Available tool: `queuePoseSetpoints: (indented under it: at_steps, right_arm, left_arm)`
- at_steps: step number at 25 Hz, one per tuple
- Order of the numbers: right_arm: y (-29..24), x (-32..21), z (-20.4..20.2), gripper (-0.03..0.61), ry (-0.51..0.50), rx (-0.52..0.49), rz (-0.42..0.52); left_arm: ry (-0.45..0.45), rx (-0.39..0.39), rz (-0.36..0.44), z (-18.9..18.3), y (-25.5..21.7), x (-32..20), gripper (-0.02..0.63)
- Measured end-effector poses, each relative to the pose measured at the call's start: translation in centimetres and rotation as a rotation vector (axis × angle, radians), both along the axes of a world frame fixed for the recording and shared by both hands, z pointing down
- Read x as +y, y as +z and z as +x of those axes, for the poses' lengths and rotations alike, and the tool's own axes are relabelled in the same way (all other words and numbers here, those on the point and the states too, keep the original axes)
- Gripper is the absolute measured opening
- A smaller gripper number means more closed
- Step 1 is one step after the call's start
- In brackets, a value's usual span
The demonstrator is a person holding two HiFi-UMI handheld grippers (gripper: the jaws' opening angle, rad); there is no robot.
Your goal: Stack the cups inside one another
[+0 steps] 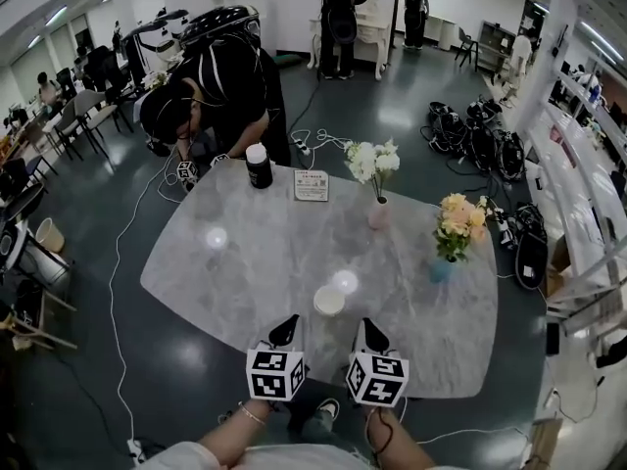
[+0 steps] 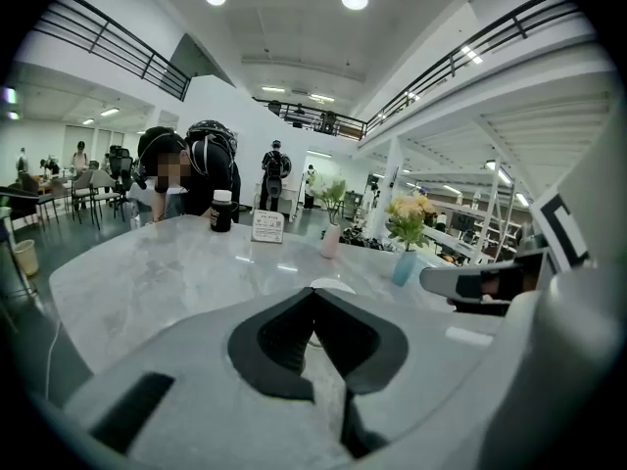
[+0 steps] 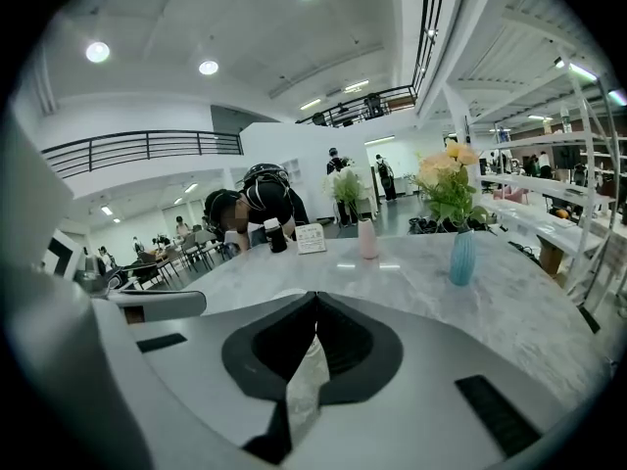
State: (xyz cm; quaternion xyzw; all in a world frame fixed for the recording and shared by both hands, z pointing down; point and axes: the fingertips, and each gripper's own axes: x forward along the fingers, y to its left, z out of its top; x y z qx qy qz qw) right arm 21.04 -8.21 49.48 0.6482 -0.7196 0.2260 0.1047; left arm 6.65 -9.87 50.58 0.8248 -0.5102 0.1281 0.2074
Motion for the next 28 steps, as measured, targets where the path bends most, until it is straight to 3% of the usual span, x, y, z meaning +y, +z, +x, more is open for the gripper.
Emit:
queuePoseSetpoints:
  at_steps: [7, 21, 28]
  right_arm:
    - [-0.8, 1.8, -1.3, 0.008, 0.002, -0.004, 0.015]
    - [-1.6, 6.5, -5.6, 0.008, 0.159, 0.024, 0.033]
    - [-1.9, 7.6, -5.8, 0.007, 0.144, 0.032, 0.044]
  left_arm:
    - [0.027, 0.000, 0.024, -0.2, -1.3, 2.3, 0.000]
    - [0.153, 0.076, 0.052, -3.2, -2.7, 5.5, 0.000]
    - [0.106, 0.111, 0.037, -3.9, -2.7, 6.5, 0.000]
